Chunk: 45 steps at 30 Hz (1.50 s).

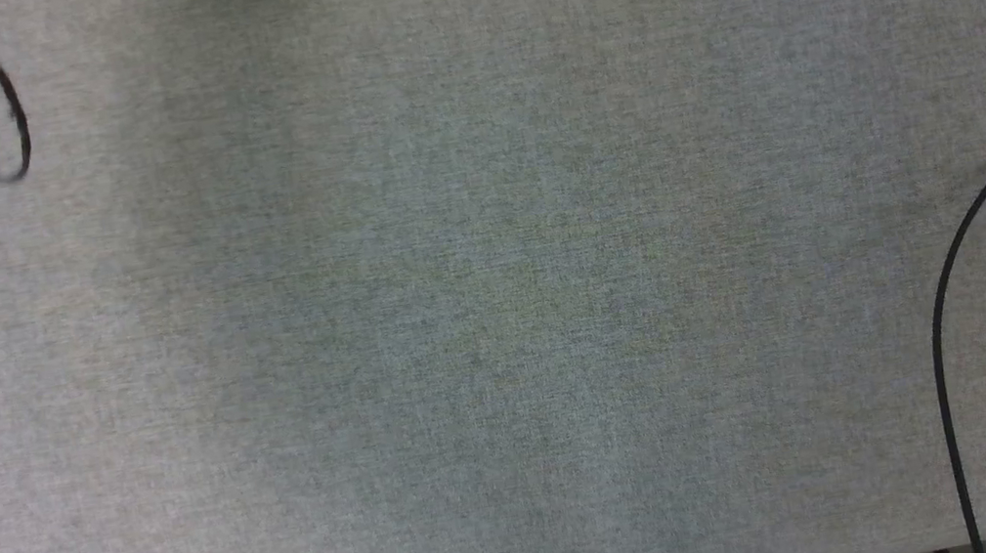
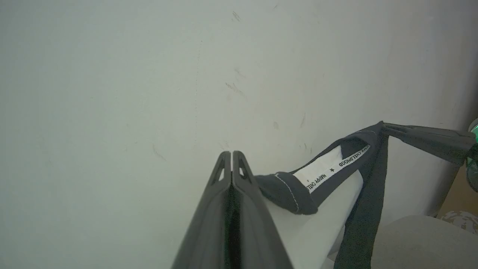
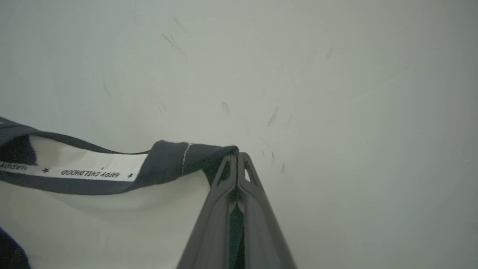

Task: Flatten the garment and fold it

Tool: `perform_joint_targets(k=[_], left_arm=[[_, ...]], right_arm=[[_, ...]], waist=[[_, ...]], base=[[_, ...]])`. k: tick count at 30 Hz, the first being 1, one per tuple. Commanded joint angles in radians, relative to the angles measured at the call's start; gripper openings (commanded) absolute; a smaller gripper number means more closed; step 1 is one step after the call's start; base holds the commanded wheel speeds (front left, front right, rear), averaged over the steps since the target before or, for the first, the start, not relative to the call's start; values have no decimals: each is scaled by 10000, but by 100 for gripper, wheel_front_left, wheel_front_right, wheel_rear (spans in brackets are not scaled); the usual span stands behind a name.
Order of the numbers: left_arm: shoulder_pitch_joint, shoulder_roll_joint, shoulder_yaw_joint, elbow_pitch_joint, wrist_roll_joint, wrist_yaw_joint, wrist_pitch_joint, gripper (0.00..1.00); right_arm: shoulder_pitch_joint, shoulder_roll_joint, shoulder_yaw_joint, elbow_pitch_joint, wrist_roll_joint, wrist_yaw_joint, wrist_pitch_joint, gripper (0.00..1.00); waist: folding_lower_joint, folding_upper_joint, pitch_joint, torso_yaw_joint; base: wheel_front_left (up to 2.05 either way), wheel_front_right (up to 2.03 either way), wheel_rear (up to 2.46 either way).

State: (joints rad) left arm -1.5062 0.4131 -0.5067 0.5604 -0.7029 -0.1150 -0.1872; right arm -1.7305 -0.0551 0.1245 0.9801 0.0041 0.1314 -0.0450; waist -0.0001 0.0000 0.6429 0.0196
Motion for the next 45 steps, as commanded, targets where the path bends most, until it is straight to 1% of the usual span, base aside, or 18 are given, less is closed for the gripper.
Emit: perform_joint_targets(k=[1,5,8,11,16,19,20,26,31,35,40,45], left_arm=[[426,171,-124,-344,-144,-94,109,0],[1312,525,-331,-1148,-466,-121,425,0],[2020,796,-465,-1715,-699,-122,803,0],[2777,1059,-582,-2247,-881,2,1178,0],[3961,1389,-655,-3112,-1293,307,1653,0],[4578,1509,-630,-3571,-1536,518,1771,0],[4578,1509,-630,-3571,-1536,518,1771,0],[5827,1698,-679,-4490,-1890,871,1835,0],[7148,1813,-905,-5162,-2017,1292,1794,0],[8340,1917,-1160,-5707,-1998,1741,1684,0],[9576,2151,-1567,-6396,-1799,2112,1556,0],[10664,2319,-1983,-7023,-1653,2439,1472,0]], right_arm=[[461,-127,218,-259,434,-7,102,0],[1488,-569,866,-1087,1392,-7,533,0],[2397,-1014,1245,-1987,2074,-7,1076,0],[3418,-1474,1539,-3029,2648,-7,1685,0],[5142,-2147,1557,-4946,3290,-7,2648,0],[6083,-2350,1355,-6004,3489,-7,3145,0],[6083,-2350,1355,-6004,3489,-7,3145,0],[7880,-2343,932,-7837,3772,-7,3992,0],[9598,-2205,651,-8972,3989,-7,4503,0],[11061,-2037,295,-9708,4149,-7,4794,0],[12714,-1858,-180,-10507,4182,-7,5039,0],[14173,-1456,-588,-11182,4313,-7,5257,0]], waist=[[1,0,-187,73],[1,0,-454,93],[1,0,-617,82],[1,0,-802,80],[1,0,-1108,92],[1,0,-1321,120],[1,0,-1321,120],[1,0,-1900,210],[1,0,-2673,326],[1,0,-3272,393],[1,0,-3878,478],[1,0,-4379,550]], base=[[0,0,0],[0,0,0],[0,0,0],[0,0,0],[0,0,0],[0,0,0],[0,0,0],[0,0,0],[0,0,0],[0,0,0],[0,0,0],[0,0,0]])
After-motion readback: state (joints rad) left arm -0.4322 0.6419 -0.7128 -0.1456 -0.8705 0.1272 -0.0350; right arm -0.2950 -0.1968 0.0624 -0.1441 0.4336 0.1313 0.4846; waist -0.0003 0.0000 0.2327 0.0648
